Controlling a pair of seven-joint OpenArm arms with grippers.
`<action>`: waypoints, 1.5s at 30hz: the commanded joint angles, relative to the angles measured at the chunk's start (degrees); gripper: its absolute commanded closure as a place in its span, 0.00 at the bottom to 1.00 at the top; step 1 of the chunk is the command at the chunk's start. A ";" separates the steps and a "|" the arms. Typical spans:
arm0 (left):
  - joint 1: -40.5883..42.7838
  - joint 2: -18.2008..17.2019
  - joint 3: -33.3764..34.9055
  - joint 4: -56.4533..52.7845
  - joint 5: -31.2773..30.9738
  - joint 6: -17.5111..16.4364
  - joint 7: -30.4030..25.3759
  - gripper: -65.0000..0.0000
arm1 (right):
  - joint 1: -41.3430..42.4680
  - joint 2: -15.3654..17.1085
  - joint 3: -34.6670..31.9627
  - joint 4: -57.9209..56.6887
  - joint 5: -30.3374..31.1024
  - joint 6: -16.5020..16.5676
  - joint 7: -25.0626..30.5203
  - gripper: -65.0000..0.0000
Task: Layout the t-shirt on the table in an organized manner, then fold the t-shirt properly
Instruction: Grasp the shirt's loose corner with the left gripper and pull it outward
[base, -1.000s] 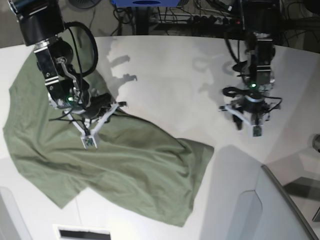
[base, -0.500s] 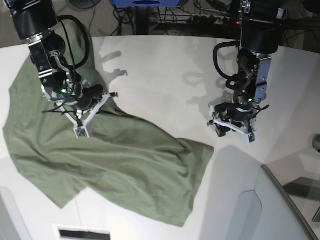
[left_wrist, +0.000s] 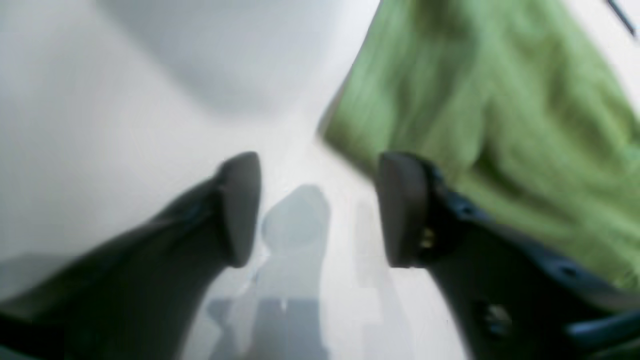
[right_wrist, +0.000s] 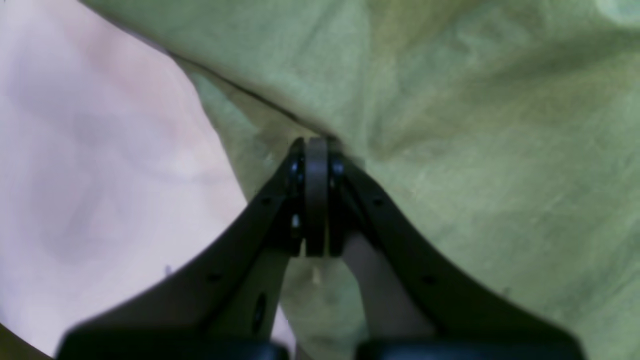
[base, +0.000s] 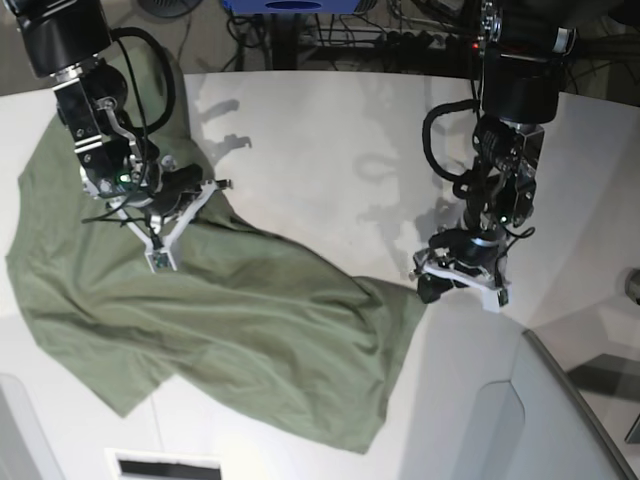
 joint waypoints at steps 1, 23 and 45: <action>-0.75 -0.45 -0.32 0.83 -0.23 -0.56 -0.64 0.31 | 0.86 0.37 0.13 0.58 0.25 -0.02 0.85 1.00; -11.12 5.27 0.30 -15.96 0.21 -3.63 -1.08 0.51 | 0.86 1.25 0.22 0.49 0.25 -0.02 0.85 1.00; 0.22 -4.84 0.30 25.62 0.29 15.27 21.34 1.00 | 1.91 1.25 0.22 0.49 0.25 -0.02 0.85 1.00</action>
